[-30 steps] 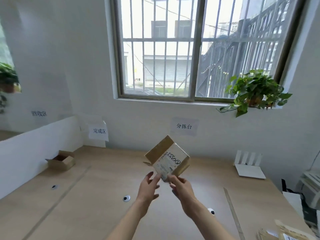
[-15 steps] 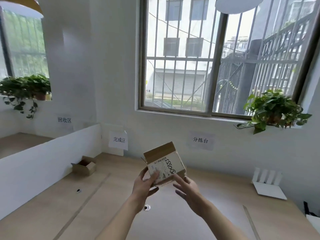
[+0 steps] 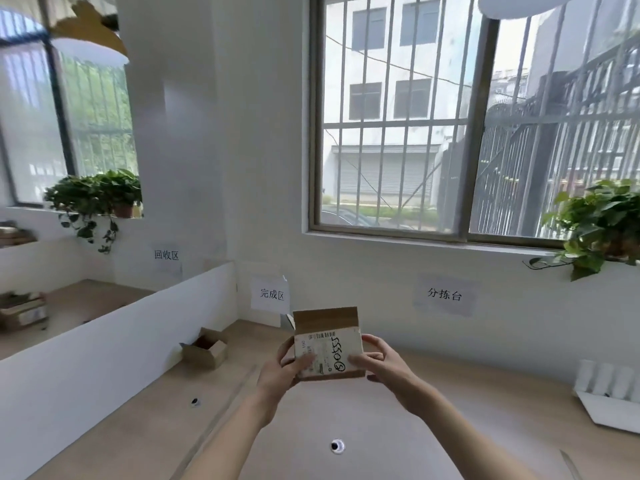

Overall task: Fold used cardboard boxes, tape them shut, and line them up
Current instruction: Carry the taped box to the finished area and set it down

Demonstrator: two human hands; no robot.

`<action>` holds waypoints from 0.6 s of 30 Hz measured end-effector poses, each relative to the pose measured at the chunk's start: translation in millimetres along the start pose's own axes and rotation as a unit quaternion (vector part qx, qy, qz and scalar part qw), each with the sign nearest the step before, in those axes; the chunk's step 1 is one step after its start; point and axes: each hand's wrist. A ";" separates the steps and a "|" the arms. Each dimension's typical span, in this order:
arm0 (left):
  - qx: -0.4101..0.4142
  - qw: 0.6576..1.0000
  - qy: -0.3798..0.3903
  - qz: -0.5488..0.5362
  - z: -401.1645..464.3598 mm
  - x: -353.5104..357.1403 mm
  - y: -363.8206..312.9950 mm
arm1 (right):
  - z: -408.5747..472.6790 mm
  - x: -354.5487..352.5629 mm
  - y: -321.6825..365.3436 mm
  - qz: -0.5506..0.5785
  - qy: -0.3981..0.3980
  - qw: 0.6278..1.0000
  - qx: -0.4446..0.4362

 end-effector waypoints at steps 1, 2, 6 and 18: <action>-0.001 1.000 0.005 0.007 10.4 -6.8 1.8 | 13.2 4.2 -2.3 -0.003 0.005 1.000 0.000; -0.003 1.000 0.011 0.017 20.6 -13.7 2.1 | 26.9 8.3 -4.8 -0.004 0.009 1.000 -0.004; 0.004 0.997 0.006 0.075 71.2 -45.6 5.5 | 85.5 28.9 -16.0 0.020 0.002 1.000 -0.022; 0.007 0.978 -0.096 0.184 176.5 -168.8 30.2 | 230.3 117.5 -38.8 0.046 -0.003 0.998 -0.054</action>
Point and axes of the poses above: each hand's wrist, its own z-axis towards the middle knuckle, its own x-axis out of the palm, y = z × x, and after that the axes turned 2 degrees about z, right-handed
